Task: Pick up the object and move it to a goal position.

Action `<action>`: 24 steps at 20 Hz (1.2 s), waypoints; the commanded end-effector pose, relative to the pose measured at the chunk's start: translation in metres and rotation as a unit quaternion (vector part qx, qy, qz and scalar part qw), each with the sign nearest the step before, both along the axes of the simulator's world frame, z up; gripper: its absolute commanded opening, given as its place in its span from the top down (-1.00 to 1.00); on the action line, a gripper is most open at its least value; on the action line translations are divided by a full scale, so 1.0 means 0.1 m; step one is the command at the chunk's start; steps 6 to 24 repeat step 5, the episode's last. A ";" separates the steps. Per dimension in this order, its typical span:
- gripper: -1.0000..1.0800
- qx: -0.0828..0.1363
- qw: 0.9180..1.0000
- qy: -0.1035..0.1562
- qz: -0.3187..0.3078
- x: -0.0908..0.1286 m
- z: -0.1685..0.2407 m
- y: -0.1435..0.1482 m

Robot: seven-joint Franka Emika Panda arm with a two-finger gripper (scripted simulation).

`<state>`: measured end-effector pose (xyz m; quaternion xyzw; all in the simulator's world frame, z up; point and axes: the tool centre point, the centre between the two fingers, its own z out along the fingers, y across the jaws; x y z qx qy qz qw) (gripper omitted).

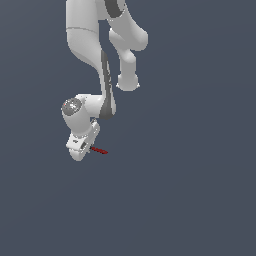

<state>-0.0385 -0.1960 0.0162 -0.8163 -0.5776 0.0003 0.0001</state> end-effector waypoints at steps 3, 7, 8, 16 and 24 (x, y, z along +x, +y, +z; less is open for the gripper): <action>1.00 0.000 1.000 0.000 0.001 -0.06 0.01 -0.15; 1.00 0.000 1.000 0.000 0.001 -0.07 0.01 -0.17; 1.00 0.000 1.000 0.000 0.001 -0.07 0.01 -0.17; 1.00 0.000 1.000 0.000 0.001 -0.07 0.01 -0.17; 1.00 0.000 1.000 0.000 0.001 -0.07 0.01 -0.17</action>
